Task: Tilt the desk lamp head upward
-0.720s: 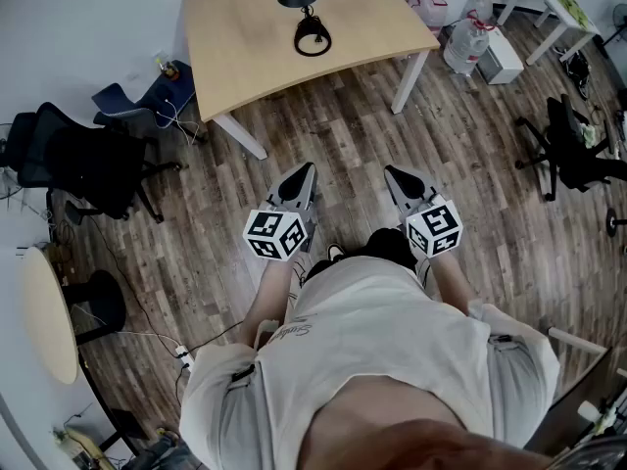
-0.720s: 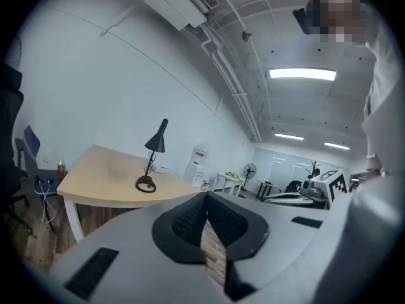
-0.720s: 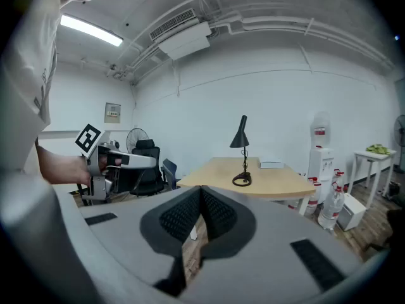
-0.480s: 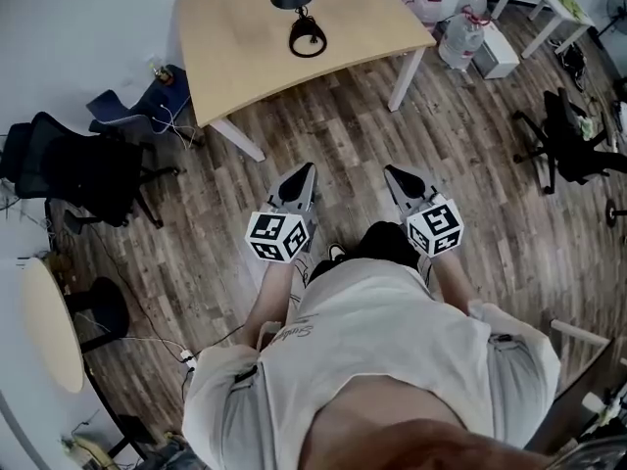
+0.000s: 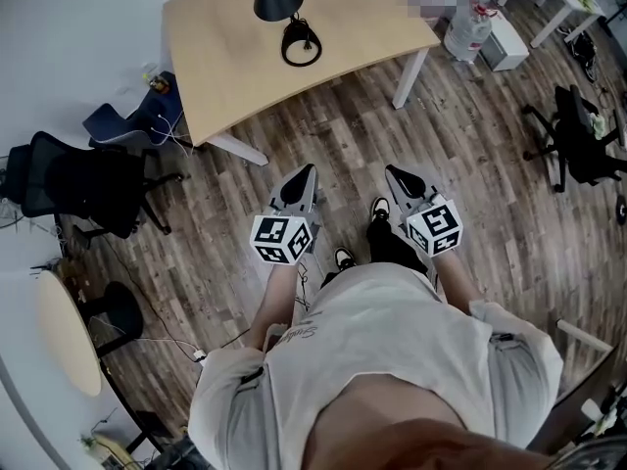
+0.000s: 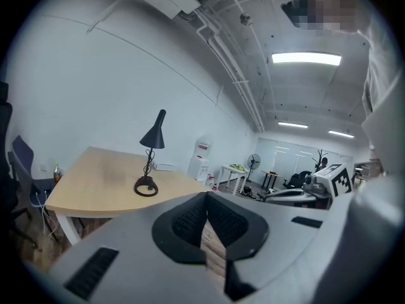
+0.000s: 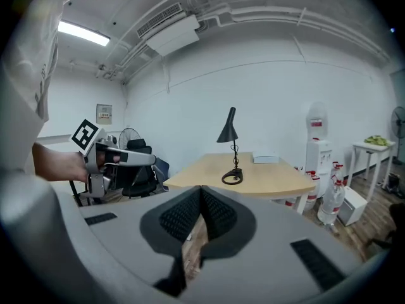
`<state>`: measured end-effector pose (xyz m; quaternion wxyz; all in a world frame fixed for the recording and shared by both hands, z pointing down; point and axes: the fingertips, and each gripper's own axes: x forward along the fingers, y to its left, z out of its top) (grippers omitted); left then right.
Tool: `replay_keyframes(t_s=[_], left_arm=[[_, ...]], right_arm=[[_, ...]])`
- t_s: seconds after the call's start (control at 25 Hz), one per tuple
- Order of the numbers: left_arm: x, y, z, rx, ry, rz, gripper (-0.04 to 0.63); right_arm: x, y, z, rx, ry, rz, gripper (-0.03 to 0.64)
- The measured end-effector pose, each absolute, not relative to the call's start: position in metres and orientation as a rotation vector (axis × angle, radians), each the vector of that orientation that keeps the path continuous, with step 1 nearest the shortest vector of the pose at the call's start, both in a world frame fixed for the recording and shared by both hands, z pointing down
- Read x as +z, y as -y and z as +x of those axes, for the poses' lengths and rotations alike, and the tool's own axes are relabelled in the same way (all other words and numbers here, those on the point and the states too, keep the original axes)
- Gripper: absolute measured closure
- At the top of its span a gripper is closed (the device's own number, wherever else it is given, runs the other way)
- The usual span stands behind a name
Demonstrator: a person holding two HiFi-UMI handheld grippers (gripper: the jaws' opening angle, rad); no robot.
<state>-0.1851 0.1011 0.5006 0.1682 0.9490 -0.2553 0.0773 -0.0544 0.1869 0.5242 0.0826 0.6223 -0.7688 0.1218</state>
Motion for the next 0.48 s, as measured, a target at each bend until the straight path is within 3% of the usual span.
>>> replay_keyframes(t_s=[0.48], left_arm=[[0.495,-0.007,-0.063,0.281,0.785,2.720,0.581]], right_arm=[[0.533,-0.064,0.069,0.344,2.403,1.776,0.621]])
